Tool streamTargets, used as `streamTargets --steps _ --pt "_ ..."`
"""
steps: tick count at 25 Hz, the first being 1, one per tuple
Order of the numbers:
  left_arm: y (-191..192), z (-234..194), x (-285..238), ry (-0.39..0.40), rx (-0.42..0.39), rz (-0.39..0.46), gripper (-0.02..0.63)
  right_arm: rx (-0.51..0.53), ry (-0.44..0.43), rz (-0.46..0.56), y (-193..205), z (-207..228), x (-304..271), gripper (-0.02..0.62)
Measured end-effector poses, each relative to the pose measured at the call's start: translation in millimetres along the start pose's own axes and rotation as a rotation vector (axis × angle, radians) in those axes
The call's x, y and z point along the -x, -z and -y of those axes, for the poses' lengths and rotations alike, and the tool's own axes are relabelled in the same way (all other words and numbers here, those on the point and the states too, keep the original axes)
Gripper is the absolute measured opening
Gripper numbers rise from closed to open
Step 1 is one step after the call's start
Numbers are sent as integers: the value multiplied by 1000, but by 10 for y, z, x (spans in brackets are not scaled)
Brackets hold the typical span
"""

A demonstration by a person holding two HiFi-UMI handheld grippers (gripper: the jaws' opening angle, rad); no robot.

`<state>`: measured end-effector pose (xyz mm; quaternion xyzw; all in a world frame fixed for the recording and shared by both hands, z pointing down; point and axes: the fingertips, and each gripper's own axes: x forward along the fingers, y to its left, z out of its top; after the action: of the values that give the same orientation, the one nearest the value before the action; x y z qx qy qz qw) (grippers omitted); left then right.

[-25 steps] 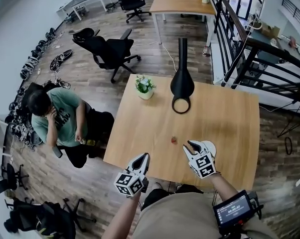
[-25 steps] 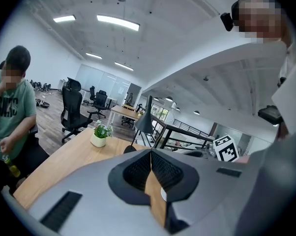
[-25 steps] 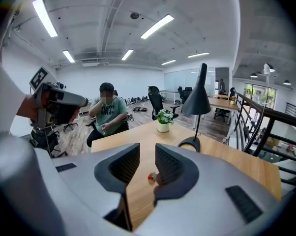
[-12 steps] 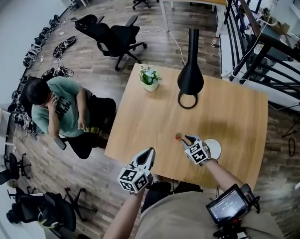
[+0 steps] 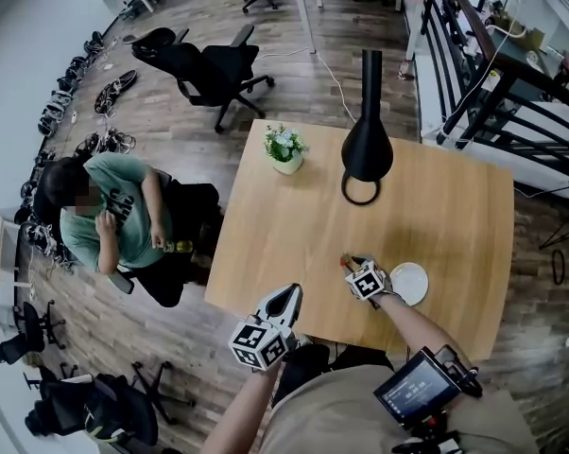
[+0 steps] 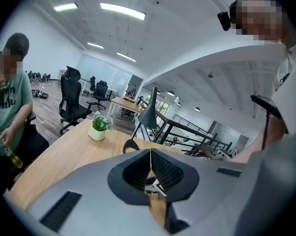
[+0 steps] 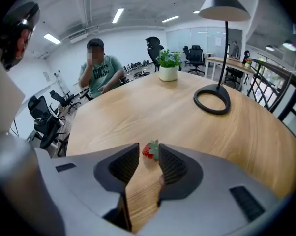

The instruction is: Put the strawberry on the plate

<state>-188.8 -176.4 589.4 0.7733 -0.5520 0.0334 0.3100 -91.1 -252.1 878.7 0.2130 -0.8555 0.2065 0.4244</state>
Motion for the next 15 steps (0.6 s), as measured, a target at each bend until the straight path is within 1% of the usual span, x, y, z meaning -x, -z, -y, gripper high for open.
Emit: streamTargets --steps 1,2,3,6,9,15 --pt "12 15 -17 6 3 -6 3 -16 2 -9 37 16 -56 107" --pt "19 31 -35 11 3 -12 3 -30 1 -17 57 33 -104 149" --pt "20 44 -49 14 0 -19 3 -44 1 -22 65 47 -149 168" --pt "22 62 -71 23 -14 -37 3 -80 4 -30 94 65 -304 170" --pt "59 52 -63 26 -22 -50 3 -88 25 -28 108 108 -387 170" --pt "66 -100 57 -12 -10 -56 3 -108 46 -41 104 119 -483 170"
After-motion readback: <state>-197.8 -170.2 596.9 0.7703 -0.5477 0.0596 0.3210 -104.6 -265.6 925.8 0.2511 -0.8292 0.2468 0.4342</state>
